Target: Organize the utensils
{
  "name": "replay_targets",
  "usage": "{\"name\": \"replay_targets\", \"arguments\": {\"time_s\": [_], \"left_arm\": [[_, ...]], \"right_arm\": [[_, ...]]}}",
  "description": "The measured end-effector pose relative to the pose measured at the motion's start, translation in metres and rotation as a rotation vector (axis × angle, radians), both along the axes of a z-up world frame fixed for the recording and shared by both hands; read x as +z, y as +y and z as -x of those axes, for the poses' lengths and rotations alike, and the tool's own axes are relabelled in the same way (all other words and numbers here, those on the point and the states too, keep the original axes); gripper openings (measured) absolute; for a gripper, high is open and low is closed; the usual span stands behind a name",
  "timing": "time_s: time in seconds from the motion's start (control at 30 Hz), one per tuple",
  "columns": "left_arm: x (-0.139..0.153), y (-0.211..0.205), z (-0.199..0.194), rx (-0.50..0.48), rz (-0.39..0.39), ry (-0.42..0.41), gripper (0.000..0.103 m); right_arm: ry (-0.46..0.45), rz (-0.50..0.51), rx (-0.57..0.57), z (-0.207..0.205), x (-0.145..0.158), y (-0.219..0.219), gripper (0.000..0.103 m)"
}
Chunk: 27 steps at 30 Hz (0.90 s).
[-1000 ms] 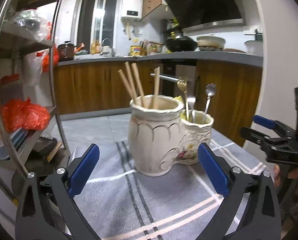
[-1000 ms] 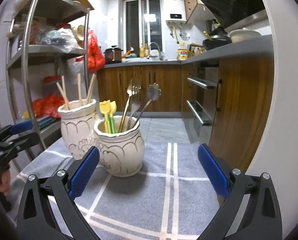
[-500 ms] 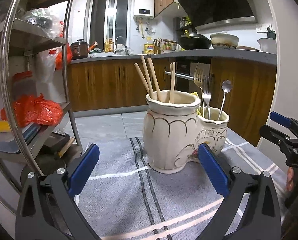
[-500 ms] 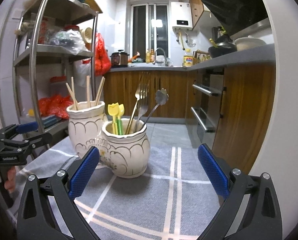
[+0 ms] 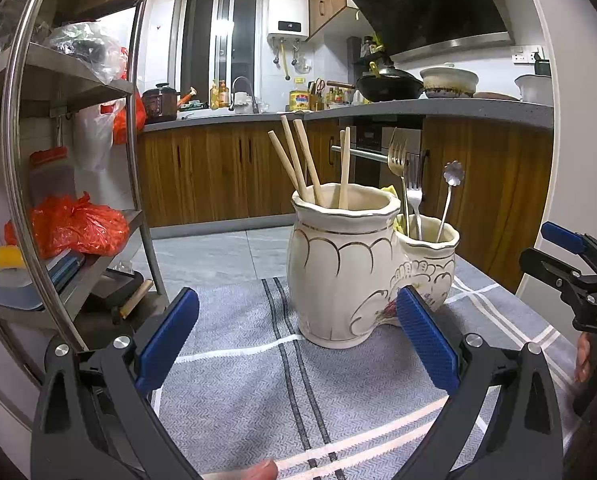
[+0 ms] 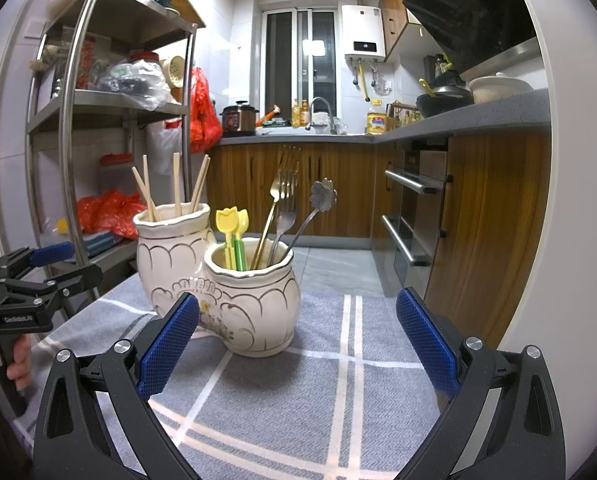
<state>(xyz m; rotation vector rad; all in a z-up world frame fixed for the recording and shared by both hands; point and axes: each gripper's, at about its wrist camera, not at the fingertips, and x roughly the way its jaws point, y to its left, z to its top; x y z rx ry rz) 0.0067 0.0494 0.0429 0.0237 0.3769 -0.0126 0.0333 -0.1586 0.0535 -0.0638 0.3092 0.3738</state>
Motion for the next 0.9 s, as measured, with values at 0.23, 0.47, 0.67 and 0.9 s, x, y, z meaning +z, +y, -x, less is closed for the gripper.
{"name": "replay_targets", "arguments": {"time_s": [0.23,0.47,0.67,0.9], "left_arm": [[-0.0002,0.0002,0.0001,0.002,-0.003,-0.001,0.097],[-0.0006,0.0006,-0.0020,0.006,-0.002,0.015,0.097],[-0.0007,0.0003,-0.0023,0.005,-0.010,0.012,0.097],[-0.0013,-0.0033,-0.0033,0.018,-0.032,0.015,0.097]], "right_arm": [[0.000,0.000,0.000,0.0000,0.0001,-0.0003,0.098],[0.004,0.000,0.000,-0.0003,0.0004,0.0001,0.098],[0.005,0.000,0.000,-0.0006,-0.0006,-0.0001,0.098],[0.001,-0.001,-0.001,-0.0002,-0.0007,-0.0002,0.098]]}}
